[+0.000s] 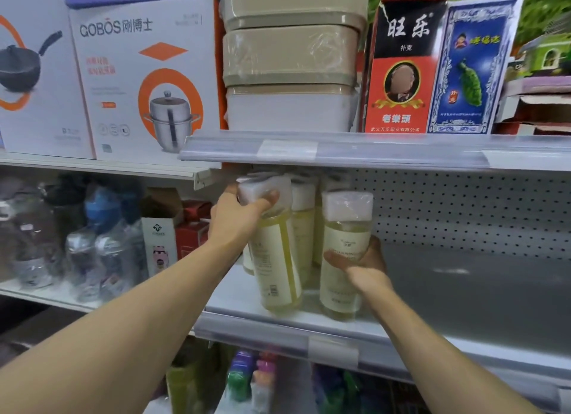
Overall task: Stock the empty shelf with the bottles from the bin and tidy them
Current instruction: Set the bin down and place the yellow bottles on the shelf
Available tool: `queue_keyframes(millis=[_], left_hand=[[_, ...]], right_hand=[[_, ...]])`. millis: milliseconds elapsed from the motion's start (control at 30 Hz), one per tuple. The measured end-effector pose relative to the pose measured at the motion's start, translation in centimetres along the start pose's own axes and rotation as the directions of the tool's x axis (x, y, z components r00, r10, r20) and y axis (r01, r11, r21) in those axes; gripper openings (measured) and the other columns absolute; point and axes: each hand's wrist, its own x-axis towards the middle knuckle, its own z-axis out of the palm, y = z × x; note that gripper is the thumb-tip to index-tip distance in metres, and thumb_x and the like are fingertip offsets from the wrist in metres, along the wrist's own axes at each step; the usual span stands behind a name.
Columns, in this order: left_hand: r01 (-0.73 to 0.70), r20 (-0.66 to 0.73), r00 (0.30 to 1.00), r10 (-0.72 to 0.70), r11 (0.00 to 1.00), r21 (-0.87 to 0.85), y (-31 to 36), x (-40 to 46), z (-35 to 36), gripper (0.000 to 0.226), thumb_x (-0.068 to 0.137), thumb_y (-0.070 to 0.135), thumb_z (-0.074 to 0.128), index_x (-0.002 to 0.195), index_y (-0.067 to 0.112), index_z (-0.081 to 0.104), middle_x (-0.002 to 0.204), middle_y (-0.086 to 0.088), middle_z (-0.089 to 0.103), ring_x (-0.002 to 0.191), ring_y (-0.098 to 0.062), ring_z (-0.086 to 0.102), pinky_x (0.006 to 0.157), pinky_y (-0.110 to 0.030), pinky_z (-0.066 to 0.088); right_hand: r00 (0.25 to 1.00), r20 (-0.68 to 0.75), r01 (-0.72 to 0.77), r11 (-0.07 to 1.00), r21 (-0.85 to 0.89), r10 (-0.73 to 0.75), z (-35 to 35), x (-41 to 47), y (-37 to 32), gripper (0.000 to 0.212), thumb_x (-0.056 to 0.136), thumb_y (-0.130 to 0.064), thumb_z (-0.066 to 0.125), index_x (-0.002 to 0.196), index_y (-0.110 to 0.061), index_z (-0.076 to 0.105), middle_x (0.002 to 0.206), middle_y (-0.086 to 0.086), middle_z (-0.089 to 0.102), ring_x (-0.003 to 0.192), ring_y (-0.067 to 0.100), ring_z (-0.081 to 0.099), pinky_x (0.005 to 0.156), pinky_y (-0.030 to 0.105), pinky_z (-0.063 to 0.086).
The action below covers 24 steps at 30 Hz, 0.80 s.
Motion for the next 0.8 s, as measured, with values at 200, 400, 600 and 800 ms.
queue_keyframes(millis=[200, 400, 600, 800], left_hand=[[0.001, -0.009, 1.000, -0.001, 1.000, 0.017, 0.3, 0.1, 0.5, 0.108, 0.038, 0.078, 0.064, 0.131, 0.025, 0.047, 0.127, -0.001, 0.058, 0.113, -0.026, 0.058, 0.096, -0.047, 0.048], [-0.012, -0.043, 0.999, 0.016, 0.995, 0.098, 0.3, -0.2, 0.6, 0.101, 0.050, 0.071, 0.064, 0.137, 0.024, 0.042, 0.131, -0.004, 0.054, 0.118, -0.029, 0.052, 0.098, -0.048, 0.046], [-0.016, -0.074, 0.997, 0.031, 0.979, 0.205, -0.5, -0.2, 0.4, 0.082, 0.075, 0.056, 0.070, 0.141, 0.021, 0.036, 0.137, -0.007, 0.049, 0.125, -0.031, 0.046, 0.094, -0.037, 0.040], [-0.007, -0.074, 0.997, 0.024, 0.974, 0.226, -1.0, 0.1, -0.4, 0.088, 0.073, 0.059, 0.070, 0.145, 0.023, 0.033, 0.139, -0.008, 0.048, 0.126, -0.031, 0.046, 0.099, -0.044, 0.043]], right_hand=[[1.000, -0.026, 0.015, 1.000, -0.021, -0.015, 1.3, 2.0, 0.9, 0.079, 0.070, -0.014, 0.083, 0.130, -0.009, 0.032, 0.122, 0.008, 0.053, 0.111, 0.024, 0.053, 0.088, 0.034, 0.044], [0.998, -0.041, -0.062, 0.978, -0.201, 0.054, 1.5, 2.1, 0.0, 0.089, 0.070, -0.018, 0.082, 0.137, -0.008, 0.025, 0.139, 0.014, 0.035, 0.129, 0.032, 0.038, 0.104, 0.043, 0.039], [0.942, -0.168, 0.221, 0.915, -0.338, -0.290, 2.6, -3.0, -2.6, 0.051, 0.073, -0.010, 0.069, 0.113, -0.011, 0.038, 0.120, 0.010, 0.043, 0.117, 0.026, 0.040, 0.099, 0.038, 0.038], [0.961, 0.270, 0.161, 0.916, -0.367, -0.061, 7.1, -4.9, -3.2, 0.065, 0.068, -0.033, 0.084, 0.115, -0.016, 0.043, 0.109, -0.006, 0.055, 0.103, 0.013, 0.055, 0.080, 0.025, 0.047]])
